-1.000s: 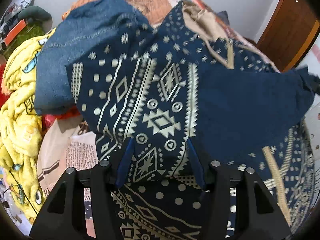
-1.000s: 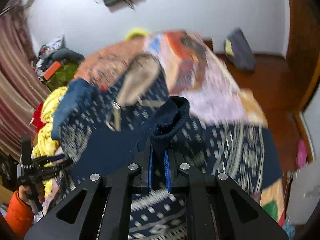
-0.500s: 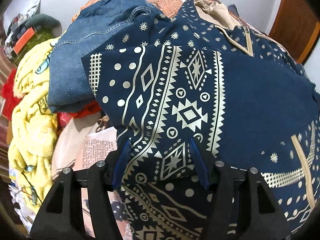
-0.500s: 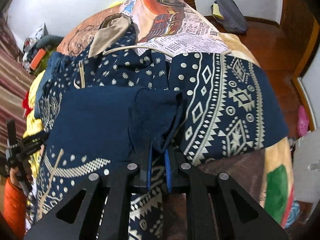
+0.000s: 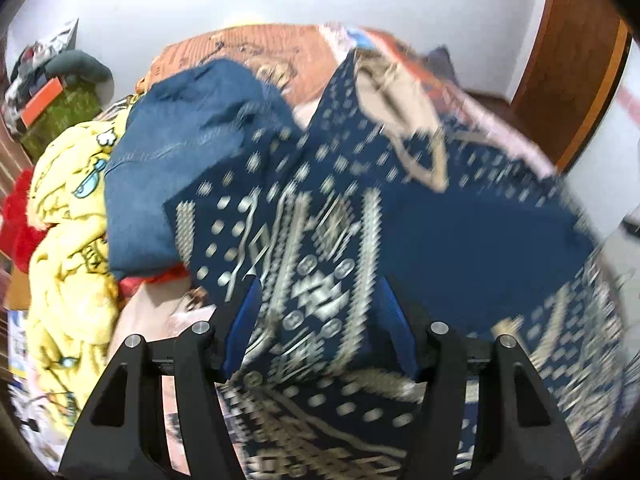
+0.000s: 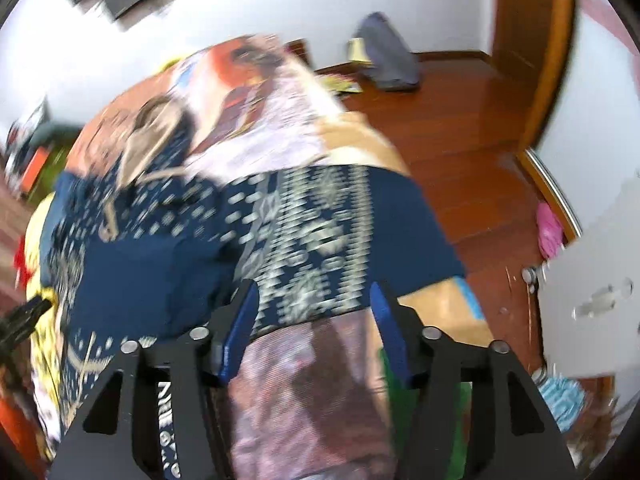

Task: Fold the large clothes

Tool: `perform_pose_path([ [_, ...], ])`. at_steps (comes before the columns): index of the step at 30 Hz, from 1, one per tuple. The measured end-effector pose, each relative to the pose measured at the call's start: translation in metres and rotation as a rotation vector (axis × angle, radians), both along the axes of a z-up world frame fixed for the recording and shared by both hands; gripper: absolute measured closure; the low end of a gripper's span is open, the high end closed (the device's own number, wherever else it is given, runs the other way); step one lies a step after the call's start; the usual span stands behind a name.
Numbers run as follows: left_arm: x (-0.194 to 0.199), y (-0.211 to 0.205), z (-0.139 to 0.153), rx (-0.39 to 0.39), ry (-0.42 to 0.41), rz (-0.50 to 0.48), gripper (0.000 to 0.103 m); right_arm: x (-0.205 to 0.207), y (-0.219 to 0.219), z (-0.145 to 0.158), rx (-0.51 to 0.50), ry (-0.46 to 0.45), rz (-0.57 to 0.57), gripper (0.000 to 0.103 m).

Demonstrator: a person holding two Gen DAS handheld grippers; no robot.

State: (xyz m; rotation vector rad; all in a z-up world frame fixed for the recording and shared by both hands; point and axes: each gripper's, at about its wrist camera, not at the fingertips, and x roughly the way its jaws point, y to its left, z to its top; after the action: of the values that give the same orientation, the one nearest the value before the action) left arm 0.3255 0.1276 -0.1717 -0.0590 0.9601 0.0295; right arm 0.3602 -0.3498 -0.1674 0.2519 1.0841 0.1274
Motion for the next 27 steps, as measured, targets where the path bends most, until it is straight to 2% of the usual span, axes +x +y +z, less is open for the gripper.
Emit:
perform_pose_path([
  [2, 0.005, -0.007, 0.008, -0.039, -0.024, -0.002, 0.042, 0.007, -0.016, -0.013, 0.062, 0.034, -0.060, 0.048],
  [6, 0.016, -0.021, 0.013, -0.078, -0.037, -0.020, 0.040, 0.017, -0.040, -0.041, 0.101, 0.091, -0.165, 0.048],
  [12, 0.019, -0.038, 0.002, -0.073, -0.008, -0.045, 0.040, 0.029, -0.063, -0.082, 0.225, 0.176, -0.259, 0.048],
  [17, 0.024, -0.038, -0.007, -0.070, 0.017, -0.031, 0.040, 0.043, -0.069, -0.098, 0.293, 0.172, -0.312, 0.046],
  [20, 0.025, -0.036, -0.010, -0.067, 0.026, -0.022, 0.040, 0.051, -0.074, -0.101, 0.229, 0.141, -0.392, 0.055],
  [22, 0.025, -0.034, -0.012, -0.068, 0.031, -0.018, 0.040, 0.057, -0.076, -0.101, 0.192, 0.137, -0.412, 0.078],
  [23, 0.024, -0.034, -0.013, -0.067, 0.033, -0.018, 0.040, 0.059, -0.075, -0.101, 0.185, 0.135, -0.411, 0.080],
  [25, 0.022, -0.033, -0.014, -0.058, 0.034, -0.017, 0.040, 0.063, -0.071, -0.097, 0.160, 0.121, -0.395, 0.090],
  [27, 0.020, -0.032, -0.014, -0.051, 0.033, -0.019, 0.040, 0.064, -0.065, -0.087, 0.112, 0.098, -0.362, 0.093],
])
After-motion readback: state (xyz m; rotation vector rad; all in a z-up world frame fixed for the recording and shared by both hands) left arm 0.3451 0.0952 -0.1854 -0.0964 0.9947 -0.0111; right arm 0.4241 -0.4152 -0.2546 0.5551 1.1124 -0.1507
